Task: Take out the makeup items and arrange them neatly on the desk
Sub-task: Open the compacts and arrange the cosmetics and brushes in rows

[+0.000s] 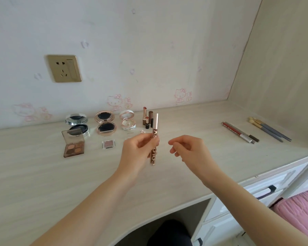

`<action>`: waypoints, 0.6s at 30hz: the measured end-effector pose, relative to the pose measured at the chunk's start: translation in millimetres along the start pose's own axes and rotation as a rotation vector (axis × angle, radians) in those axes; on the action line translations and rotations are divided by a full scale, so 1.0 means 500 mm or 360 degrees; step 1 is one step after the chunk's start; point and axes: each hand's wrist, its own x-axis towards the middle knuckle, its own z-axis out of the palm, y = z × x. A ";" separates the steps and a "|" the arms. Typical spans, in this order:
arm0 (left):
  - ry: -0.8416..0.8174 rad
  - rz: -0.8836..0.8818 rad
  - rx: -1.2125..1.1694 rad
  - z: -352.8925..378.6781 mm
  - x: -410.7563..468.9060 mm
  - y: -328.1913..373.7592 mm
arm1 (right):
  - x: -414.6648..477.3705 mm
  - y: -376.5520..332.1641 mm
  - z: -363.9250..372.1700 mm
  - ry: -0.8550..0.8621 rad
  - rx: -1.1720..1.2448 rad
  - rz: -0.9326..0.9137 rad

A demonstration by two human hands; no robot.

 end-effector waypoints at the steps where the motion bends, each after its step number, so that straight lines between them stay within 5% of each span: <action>1: -0.0016 0.0040 0.0073 -0.015 -0.007 -0.002 | 0.004 -0.008 0.010 -0.0027 0.0034 -0.0023; 10: -0.0088 0.0360 0.0875 -0.151 -0.039 -0.037 | 0.024 -0.051 0.098 -0.0245 0.0191 -0.0085; 18: 0.0032 0.0541 0.1126 -0.207 -0.052 -0.052 | 0.019 -0.032 0.138 -0.0353 0.0158 -0.0002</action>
